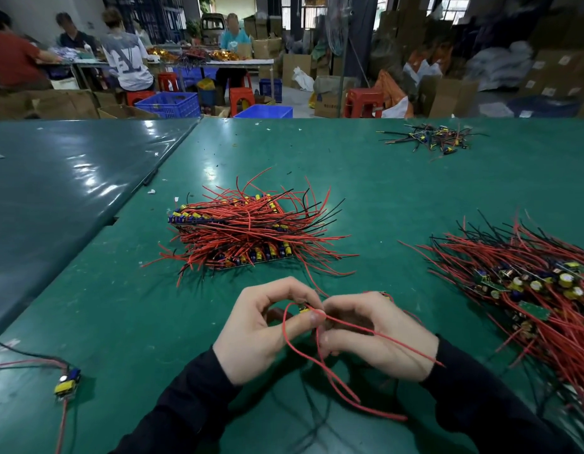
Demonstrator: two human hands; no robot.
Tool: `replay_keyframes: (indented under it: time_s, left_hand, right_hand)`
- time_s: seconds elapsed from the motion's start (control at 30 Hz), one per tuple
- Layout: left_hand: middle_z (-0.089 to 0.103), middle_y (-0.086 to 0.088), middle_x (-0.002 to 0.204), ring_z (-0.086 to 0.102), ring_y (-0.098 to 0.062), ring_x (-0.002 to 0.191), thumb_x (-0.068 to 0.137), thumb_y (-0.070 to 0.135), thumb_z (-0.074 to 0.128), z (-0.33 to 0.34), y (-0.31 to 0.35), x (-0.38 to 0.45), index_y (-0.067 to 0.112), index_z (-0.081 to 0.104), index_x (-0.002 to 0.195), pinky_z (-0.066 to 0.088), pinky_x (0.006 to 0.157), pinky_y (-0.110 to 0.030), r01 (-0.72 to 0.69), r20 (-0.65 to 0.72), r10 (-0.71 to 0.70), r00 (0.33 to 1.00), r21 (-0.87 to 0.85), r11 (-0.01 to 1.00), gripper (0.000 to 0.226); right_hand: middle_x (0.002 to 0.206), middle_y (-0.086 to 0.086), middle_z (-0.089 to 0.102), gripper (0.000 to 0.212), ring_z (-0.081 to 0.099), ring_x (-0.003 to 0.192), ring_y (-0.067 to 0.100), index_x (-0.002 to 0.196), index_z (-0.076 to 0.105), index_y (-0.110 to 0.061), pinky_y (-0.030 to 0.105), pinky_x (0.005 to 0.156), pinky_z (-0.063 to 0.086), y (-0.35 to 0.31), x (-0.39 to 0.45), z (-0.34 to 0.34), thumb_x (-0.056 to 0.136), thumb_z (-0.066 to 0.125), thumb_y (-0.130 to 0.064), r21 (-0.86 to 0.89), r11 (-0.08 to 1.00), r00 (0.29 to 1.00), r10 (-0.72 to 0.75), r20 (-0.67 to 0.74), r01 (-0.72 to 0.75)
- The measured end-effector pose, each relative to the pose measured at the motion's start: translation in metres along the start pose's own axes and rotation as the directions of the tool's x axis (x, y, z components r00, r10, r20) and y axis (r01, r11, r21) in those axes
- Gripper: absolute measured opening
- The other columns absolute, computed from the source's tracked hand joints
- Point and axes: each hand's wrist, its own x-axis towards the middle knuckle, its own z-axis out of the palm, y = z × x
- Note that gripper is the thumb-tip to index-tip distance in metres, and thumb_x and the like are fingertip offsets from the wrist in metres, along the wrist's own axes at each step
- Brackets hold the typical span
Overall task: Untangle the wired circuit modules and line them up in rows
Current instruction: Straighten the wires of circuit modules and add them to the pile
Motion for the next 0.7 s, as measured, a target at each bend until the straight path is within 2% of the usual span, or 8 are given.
replay_keyframes:
  time_s: [0.07,0.13,0.23,0.33,0.5,0.57,0.67,0.7]
  left_hand:
    - [0.067,-0.006,0.076,0.061,-0.01,0.073,0.074,0.024,0.072,-0.001,0.002,0.0,0.015,0.068,0.075,0.047,0.068,-0.022,-0.018,-0.03,0.017,0.999,-0.012,1.0,0.01]
    - [0.066,-0.009,0.081,0.061,-0.013,0.077,0.074,0.028,0.07,-0.001,0.004,0.001,0.015,0.067,0.075,0.046,0.068,-0.028,-0.026,-0.031,0.024,0.999,-0.052,0.998,0.013]
    - [0.064,-0.006,0.087,0.06,-0.015,0.084,0.072,0.024,0.069,0.001,0.006,0.001,0.019,0.07,0.073,0.047,0.074,-0.028,-0.013,0.002,0.014,1.0,-0.157,0.987,0.005]
    - [0.065,0.001,0.089,0.06,-0.014,0.085,0.072,0.025,0.068,0.001,0.006,0.002,0.021,0.068,0.072,0.046,0.079,-0.025,0.023,0.034,-0.017,0.999,-0.212,0.977,0.004]
    - [0.066,0.001,0.088,0.058,-0.016,0.082,0.064,0.051,0.078,-0.002,0.011,0.0,0.02,0.068,0.068,0.047,0.074,-0.028,0.132,0.061,-0.118,0.991,-0.352,0.927,0.033]
    - [0.065,0.002,0.084,0.056,-0.013,0.077,0.062,0.046,0.08,-0.003,0.012,0.0,0.017,0.069,0.068,0.046,0.07,-0.022,0.133,0.053,-0.122,0.991,-0.36,0.923,0.032]
    - [0.061,0.006,0.069,0.052,-0.007,0.063,0.071,0.017,0.074,-0.001,0.014,0.0,0.017,0.069,0.065,0.041,0.062,-0.015,0.087,0.049,-0.077,0.996,-0.285,0.955,0.008]
    - [0.06,0.005,0.064,0.05,-0.005,0.057,0.072,0.011,0.072,0.0,0.013,-0.001,0.016,0.069,0.063,0.04,0.058,-0.014,0.091,0.042,-0.083,0.996,-0.252,0.963,0.01]
  right_hand:
    - [0.068,-0.008,0.065,0.007,0.061,0.065,0.008,0.084,0.063,-0.02,0.025,0.064,0.049,-0.003,0.001,0.003,0.082,0.069,-0.022,0.144,0.989,1.0,0.02,0.008,-0.021]
    - [0.067,-0.012,0.064,0.007,0.059,0.064,0.006,0.085,0.063,-0.02,0.023,0.063,0.049,-0.004,0.001,0.005,0.083,0.064,-0.027,0.167,0.986,1.0,-0.006,0.0,0.005]
    - [0.066,-0.01,0.063,0.004,0.057,0.06,0.003,0.085,0.063,-0.019,0.019,0.059,0.047,-0.006,0.001,0.011,0.084,0.066,-0.02,0.221,0.974,0.998,-0.057,0.01,0.054]
    - [0.064,-0.006,0.064,0.007,0.059,0.054,0.006,0.085,0.062,-0.011,0.017,0.054,0.046,-0.005,0.002,0.017,0.082,0.068,-0.013,0.317,0.947,0.999,-0.042,-0.007,0.042]
    - [0.061,0.0,0.061,0.011,0.061,0.052,0.013,0.078,0.06,-0.012,0.019,0.049,0.043,0.0,0.005,0.019,0.083,0.056,-0.021,0.446,0.892,0.998,0.056,0.039,-0.068]
    - [0.057,-0.001,0.061,0.009,0.06,0.051,0.012,0.071,0.063,-0.016,0.019,0.048,0.044,0.002,0.006,0.017,0.076,0.058,-0.024,0.51,0.852,0.993,0.088,0.081,-0.117]
    - [0.057,0.001,0.064,0.015,0.062,0.052,0.014,0.067,0.07,-0.023,0.02,0.047,0.045,0.003,0.007,0.014,0.064,0.057,-0.031,0.512,0.837,0.977,0.11,0.185,-0.191]
    - [0.058,0.002,0.064,0.017,0.063,0.053,0.014,0.068,0.071,-0.024,0.02,0.047,0.046,0.004,0.007,0.015,0.063,0.057,-0.032,0.495,0.844,0.971,0.119,0.205,-0.208]
